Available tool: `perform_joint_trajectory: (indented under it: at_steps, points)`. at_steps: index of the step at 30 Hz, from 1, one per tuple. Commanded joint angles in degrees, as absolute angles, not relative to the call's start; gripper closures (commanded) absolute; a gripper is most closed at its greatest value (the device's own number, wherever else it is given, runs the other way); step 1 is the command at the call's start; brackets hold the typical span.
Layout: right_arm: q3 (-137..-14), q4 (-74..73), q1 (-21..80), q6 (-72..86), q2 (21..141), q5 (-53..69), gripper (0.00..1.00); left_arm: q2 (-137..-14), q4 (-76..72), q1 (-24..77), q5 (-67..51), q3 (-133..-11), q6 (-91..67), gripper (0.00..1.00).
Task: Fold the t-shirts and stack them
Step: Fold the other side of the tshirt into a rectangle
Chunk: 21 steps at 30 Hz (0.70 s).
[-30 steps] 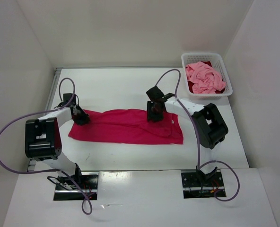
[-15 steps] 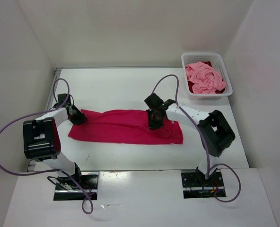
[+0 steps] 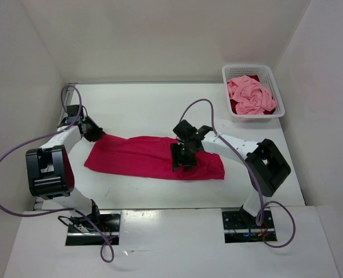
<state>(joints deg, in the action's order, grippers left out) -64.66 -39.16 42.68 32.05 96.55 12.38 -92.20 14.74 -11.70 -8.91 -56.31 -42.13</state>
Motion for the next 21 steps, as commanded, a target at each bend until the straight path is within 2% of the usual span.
perform_joint_trajectory:
  at_steps: [1, 2, 3, 5, 6, 7, 11, 15, 21]
  points:
    - [-69.60, -41.92, 41.14, 31.55, 93.17, 13.10, 0.48, -87.46, 15.99, -8.90, -8.01, -59.94, -40.26, 0.69]
    - [-70.22, -41.92, 40.44, 31.55, 93.16, 12.49, 0.54, -87.45, 16.00, -7.75, -8.00, -60.55, -40.25, 0.69]
    - [-70.22, -41.31, 40.43, 31.55, 93.16, 10.74, 0.68, -86.84, 16.52, -6.43, -8.00, -60.56, -40.25, 0.69]
    - [-68.75, -39.65, 40.43, 32.16, 93.95, 9.50, 0.79, -86.84, 16.52, -1.35, -7.38, -60.56, -40.25, 0.69]
    - [-68.21, -38.94, 40.43, 32.17, 94.65, 8.97, 0.89, -86.84, 16.52, 0.60, -6.77, -61.08, -40.25, 0.69]
    - [-68.20, -38.24, 40.43, 32.17, 95.35, 7.22, 0.91, -87.62, 16.52, 2.53, -6.77, -61.08, -40.25, 0.69]
    - [-67.50, -35.43, 40.43, 33.40, 99.39, 1.76, 0.97, -90.70, 14.33, 11.32, -8.60, -61.08, -43.58, 0.69]
    - [-66.80, -34.01, 40.43, 33.40, 101.68, 4.04, 0.97, -96.39, 11.78, 18.70, -10.55, -62.48, -44.65, 0.69]
    - [-62.23, -34.54, 41.48, 32.34, 99.50, 8.52, 0.97, -103.00, 9.94, 19.25, -13.18, -63.54, -44.13, 0.69]
